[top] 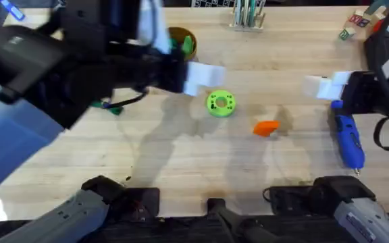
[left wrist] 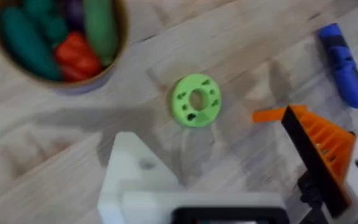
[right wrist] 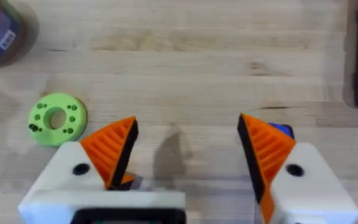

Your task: Pick up the gripper from the table and insert it into the empty holder that is missing its gripper. Then pick up a screw, insert it into the mounting hole, and use the screwdriver to tighten it. Finally, clean up the table by picking up the vegetable and placing it into the bucket.

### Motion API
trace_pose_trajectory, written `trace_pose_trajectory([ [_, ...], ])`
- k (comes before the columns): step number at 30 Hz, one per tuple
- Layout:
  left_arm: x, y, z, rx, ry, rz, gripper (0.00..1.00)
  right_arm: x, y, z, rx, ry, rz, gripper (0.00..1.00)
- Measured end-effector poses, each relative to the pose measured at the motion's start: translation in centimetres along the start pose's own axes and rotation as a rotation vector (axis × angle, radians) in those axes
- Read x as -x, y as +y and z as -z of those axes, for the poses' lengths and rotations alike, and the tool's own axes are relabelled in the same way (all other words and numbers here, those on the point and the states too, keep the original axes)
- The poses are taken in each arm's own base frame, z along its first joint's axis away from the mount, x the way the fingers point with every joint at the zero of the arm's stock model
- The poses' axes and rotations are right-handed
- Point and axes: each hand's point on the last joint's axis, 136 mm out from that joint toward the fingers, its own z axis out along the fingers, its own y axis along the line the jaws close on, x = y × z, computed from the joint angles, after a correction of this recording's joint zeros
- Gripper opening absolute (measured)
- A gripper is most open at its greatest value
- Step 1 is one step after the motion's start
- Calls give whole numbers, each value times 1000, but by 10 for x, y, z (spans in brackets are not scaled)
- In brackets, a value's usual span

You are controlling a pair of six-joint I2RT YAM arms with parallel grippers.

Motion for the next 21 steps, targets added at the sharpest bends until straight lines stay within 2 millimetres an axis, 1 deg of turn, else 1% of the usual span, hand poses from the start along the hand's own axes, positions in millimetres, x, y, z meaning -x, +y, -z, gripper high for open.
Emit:
trace_pose_trajectory([
  [4, 20, -55, -3, -152, -99, -149, 987, 0, 0, 0, 0, 0, 0, 992],
  [6, 26, -72, -2, -199, -136, -183, 987, 0, 0, 0, 0, 0, 0, 992],
  [7, 24, -77, -2, -209, -135, -191, 987, 0, 0, 0, 0, 0, 0, 992],
  [9, 14, -79, -3, -210, -95, -195, 987, 0, 0, 0, 0, 0, 0, 992],
  [11, 10, -77, -5, -203, -79, -192, 987, 0, 0, 0, 0, 0, 0, 992],
  [15, 12, -71, -6, -166, -89, -198, 987, 0, 0, 0, 0, 0, 0, 992],
  [18, 16, -69, -6, -147, -109, -257, 987, 0, 0, 0, 0, 0, 0, 992],
  [21, 23, -70, -6, -150, -170, -330, 987, 0, 0, 0, 0, 0, 0, 992],
])
